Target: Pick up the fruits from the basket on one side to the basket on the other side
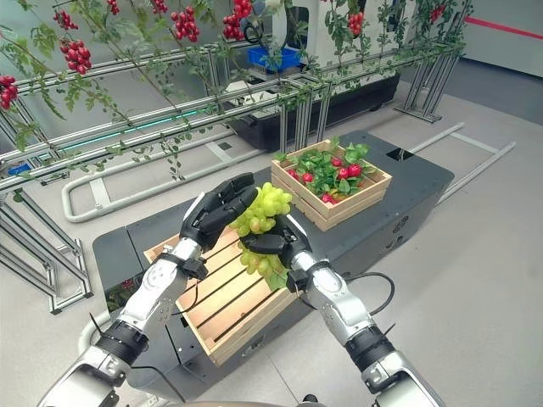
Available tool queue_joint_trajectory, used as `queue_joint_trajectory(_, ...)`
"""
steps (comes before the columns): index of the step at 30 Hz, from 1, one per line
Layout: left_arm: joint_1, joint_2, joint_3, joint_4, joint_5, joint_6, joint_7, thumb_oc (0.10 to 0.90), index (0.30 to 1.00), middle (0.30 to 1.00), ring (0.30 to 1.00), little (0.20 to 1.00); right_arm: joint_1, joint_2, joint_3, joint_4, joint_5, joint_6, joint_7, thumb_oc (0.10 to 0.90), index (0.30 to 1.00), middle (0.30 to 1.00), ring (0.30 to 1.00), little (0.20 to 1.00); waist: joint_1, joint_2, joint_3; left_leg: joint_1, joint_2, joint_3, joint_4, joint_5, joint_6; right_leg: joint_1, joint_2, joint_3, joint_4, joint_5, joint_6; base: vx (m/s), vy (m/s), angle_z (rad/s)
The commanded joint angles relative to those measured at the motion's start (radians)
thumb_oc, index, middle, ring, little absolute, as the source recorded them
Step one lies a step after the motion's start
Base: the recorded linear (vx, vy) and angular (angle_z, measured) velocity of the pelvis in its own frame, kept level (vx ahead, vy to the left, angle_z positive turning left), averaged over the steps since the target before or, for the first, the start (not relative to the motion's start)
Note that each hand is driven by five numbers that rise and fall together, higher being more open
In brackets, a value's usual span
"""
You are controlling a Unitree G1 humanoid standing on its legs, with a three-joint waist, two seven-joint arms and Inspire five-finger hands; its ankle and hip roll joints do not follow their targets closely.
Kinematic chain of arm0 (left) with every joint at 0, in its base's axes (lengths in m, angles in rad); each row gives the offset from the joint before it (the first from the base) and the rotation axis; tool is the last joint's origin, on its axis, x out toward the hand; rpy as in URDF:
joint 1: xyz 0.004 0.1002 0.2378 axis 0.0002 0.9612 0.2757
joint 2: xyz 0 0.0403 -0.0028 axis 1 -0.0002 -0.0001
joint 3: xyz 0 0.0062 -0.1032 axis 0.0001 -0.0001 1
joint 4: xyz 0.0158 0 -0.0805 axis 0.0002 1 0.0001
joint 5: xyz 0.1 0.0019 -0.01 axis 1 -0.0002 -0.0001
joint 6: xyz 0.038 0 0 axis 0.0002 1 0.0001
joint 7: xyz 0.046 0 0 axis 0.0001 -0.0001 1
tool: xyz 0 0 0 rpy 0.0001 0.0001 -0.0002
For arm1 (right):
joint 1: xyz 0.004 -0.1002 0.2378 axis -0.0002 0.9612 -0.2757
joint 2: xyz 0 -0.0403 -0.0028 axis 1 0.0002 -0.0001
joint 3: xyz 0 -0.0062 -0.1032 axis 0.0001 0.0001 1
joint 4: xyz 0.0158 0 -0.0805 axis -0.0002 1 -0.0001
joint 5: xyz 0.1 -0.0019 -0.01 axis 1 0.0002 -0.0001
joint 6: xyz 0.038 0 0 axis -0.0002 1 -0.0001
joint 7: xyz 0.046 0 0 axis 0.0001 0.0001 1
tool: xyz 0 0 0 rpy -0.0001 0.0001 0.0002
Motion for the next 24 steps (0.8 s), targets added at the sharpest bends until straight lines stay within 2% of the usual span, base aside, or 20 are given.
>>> queue_joint_trajectory(1, -0.102, 0.091, 0.246, 0.155, -0.06, -0.122, 0.147, 0.8, 0.9, 0.9, 0.9, 0.9, -0.038, 0.008, -0.166, -0.138, 0.047, -0.174, 0.103, 0.4, 0.3, 0.3, 0.3, 0.3, -0.011, -0.014, -0.043, 0.007, -0.011, -0.01, 0.009, -0.118, 0.024, 0.076, -0.018, -0.026, 0.004, -0.135, -0.008, 0.02, -0.003, -0.03)
queue_joint_trajectory(5, -0.061, 0.107, 0.284, 0.156, -0.053, -0.149, 0.16, 0.8, 0.9, 0.9, 0.9, 0.9, 0.033, -0.004, -0.209, -0.127, 0.043, -0.187, 0.109, 0.4, 0.3, 0.3, 0.3, 0.3, -0.018, -0.014, -0.041, 0.008, -0.012, -0.004, 0.009, -0.119, 0.026, 0.074, -0.02, -0.023, 0.004, -0.133, -0.006, 0.01, -0.004, -0.05)
queue_joint_trajectory(12, 0.023, 0.117, 0.349, 0.121, 0.005, -0.238, 0.183, 0.8, 0.9, 0.9, 0.9, 0.9, 0.161, -0.012, -0.291, -0.101, 0.043, -0.2, 0.132, 0.4, 0.3, 0.3, 0.3, 0.3, -0.028, -0.019, -0.031, 0.003, -0.014, 0.006, 0.009, -0.119, 0.03, 0.063, -0.02, -0.017, 0.004, -0.126, -0.004, 0.0, -0.003, -0.03)
queue_joint_trajectory(21, 0.075, 0.1, 0.363, 0.063, 0.088, -0.291, 0.242, 0.8, 0.9, 0.9, 0.9, 0.9, 0.223, 0.002, -0.335, -0.08, 0.033, -0.201, 0.133, 0.4, 0.3, 0.3, 0.3, 0.3, -0.036, -0.028, -0.022, 0.006, -0.015, 0.01, 0.009, -0.123, 0.032, 0.062, -0.017, -0.011, 0.004, -0.125, -0.005, 0.0, -0.001, -0.01)
queue_joint_trajectory(24, 0.078, 0.089, 0.356, 0.06, 0.075, -0.301, 0.228, 0.8, 0.9, 0.9, 0.9, 0.9, 0.226, 0.01, -0.34, -0.072, 0.04, -0.215, 0.125, 0.4, 0.3, 0.3, 0.3, 0.3, -0.037, -0.031, -0.021, 0.007, -0.013, 0.014, 0.009, -0.123, 0.031, 0.062, -0.017, -0.011, 0.004, -0.124, -0.005, 0.0, 0.0, 0.0)
